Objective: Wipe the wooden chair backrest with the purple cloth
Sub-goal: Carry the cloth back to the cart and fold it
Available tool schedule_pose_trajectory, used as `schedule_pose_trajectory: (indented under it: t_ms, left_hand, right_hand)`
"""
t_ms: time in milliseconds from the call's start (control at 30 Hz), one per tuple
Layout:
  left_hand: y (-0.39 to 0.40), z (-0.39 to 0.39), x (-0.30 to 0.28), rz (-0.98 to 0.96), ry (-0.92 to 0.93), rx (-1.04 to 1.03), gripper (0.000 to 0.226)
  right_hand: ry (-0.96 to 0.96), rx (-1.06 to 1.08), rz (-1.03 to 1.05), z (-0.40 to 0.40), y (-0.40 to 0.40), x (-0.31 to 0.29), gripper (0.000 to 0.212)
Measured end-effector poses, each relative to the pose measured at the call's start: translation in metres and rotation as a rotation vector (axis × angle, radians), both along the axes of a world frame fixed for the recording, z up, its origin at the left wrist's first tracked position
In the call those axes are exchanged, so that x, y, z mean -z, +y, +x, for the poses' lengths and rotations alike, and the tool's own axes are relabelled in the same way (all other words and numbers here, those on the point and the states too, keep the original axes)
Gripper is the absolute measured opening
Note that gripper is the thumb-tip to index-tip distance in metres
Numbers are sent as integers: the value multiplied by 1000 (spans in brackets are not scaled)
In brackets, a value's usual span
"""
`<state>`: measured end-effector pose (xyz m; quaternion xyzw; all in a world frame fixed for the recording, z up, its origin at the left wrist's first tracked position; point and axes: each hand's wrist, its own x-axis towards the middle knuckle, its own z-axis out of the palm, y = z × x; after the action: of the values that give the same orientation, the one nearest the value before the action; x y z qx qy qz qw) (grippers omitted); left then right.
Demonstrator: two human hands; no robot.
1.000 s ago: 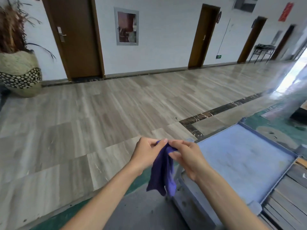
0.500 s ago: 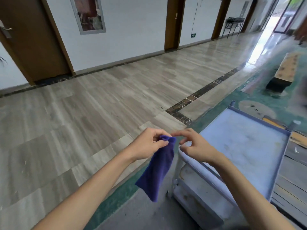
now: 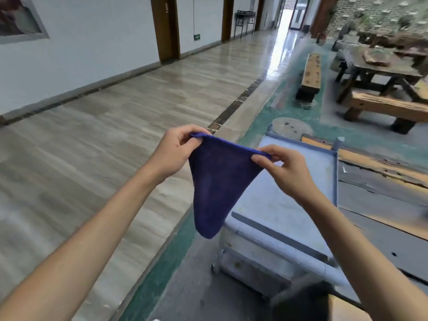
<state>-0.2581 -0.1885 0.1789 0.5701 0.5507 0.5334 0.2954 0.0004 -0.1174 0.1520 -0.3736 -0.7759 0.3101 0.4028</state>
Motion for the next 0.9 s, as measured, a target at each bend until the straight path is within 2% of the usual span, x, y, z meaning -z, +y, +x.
schedule_pose_trajectory:
  t_ms: [100,267,367,567,700,900]
  left_hand:
    - [29,5,-22,112,3,77,31]
    - [74,13,-43,227,0,228,23]
    - [95,11,-49,259,-6,311,25]
    - [130,7,-49,248,13,459,24]
    - [141,13,-42,261,55,547,24]
    - [155,39,-23,210,136,689,24]
  right_hand:
    - [82,120,42,9,-2,-35,18]
    - [226,275,-68,7,-6,-63,20]
    - [300,375,-83,-3,-3,-67,13]
    - [339,596,-12,-21,5,-65,12]
    - [358,703,17,-20,4,-57,19]
    - [376,823,-58,2,15,-43,15]
